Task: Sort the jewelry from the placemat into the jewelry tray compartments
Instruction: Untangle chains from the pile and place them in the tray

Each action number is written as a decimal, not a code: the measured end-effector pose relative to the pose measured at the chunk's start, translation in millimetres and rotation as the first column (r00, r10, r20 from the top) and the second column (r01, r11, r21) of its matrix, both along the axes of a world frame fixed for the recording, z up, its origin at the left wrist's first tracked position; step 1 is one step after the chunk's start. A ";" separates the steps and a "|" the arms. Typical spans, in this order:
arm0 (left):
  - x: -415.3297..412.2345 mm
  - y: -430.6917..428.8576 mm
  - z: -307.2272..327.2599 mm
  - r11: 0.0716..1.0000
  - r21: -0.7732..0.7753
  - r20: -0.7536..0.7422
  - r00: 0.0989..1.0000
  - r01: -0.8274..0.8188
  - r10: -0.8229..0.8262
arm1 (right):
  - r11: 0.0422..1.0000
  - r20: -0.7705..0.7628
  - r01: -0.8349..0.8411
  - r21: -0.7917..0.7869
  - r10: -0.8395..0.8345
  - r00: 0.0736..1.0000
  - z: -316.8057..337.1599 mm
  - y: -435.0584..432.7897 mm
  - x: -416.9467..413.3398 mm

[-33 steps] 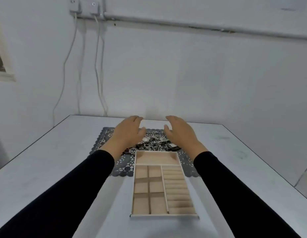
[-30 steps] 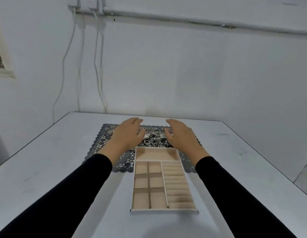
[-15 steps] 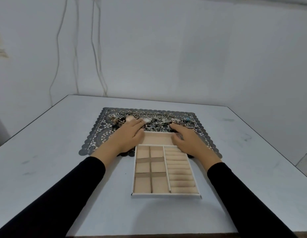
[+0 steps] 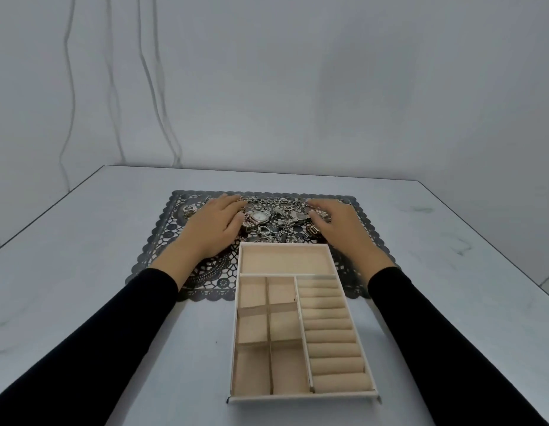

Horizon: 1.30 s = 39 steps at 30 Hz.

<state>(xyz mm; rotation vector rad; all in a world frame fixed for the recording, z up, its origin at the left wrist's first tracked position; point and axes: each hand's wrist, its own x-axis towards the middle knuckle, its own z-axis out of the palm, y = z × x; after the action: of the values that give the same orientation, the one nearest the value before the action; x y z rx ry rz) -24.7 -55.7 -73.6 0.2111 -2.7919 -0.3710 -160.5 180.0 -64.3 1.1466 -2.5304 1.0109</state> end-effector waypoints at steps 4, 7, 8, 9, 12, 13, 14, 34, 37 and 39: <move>-23.6 -17.9 2.9 0.999 0.036 0.018 0.999 -0.039 0.039 | 0.999 0.014 0.027 0.017 -0.028 1.000 1.6 -15.4 -25.7; -40.1 -35.1 6.6 0.994 0.097 0.088 0.995 -0.059 0.050 | 0.998 0.013 0.031 0.059 -0.032 0.999 2.3 -26.1 -43.5; -45.0 -40.8 7.4 0.991 0.119 0.114 0.993 -0.055 0.042 | 0.997 0.019 0.033 0.075 -0.034 0.999 2.5 -29.3 -48.2; -49.5 -45.9 8.0 0.989 0.137 0.141 0.990 -0.051 0.031 | 0.996 0.031 0.033 0.085 -0.036 0.999 2.9 -32.3 -52.7; -59.7 -58.1 8.4 0.987 0.159 0.241 0.970 -0.035 -0.004 | 0.996 0.091 0.007 0.088 -0.015 0.996 3.0 -41.0 -62.0; -62.0 -61.4 7.9 0.986 0.162 0.269 0.963 -0.029 -0.016 | 0.996 0.115 -0.006 0.086 -0.004 0.993 2.1 -43.6 -64.3; -64.1 -64.7 7.1 0.986 0.166 0.288 0.957 -0.021 -0.029 | 0.996 0.136 -0.019 0.085 0.008 0.991 0.9 -46.2 -66.7; -63.4 -96.9 3.8 0.960 0.280 0.050 0.999 0.005 -0.020 | 0.983 0.146 -0.075 0.168 0.051 0.988 -0.1 -57.2 -100.3; -64.1 -97.8 5.3 0.950 0.311 0.031 0.999 -0.022 0.013 | 0.977 0.147 -0.078 0.197 0.049 0.988 1.1 -58.0 -99.5; -62.8 -100.9 6.0 0.935 0.353 0.044 0.999 -0.033 0.019 | 0.976 0.146 -0.079 0.204 0.049 0.988 1.2 -57.7 -98.6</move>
<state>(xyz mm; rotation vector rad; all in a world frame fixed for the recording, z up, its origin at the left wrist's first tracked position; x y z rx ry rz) -87.5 -156.6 -67.6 0.3398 -2.7361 -0.8731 -259.1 122.2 -63.1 1.2608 -2.7832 0.8838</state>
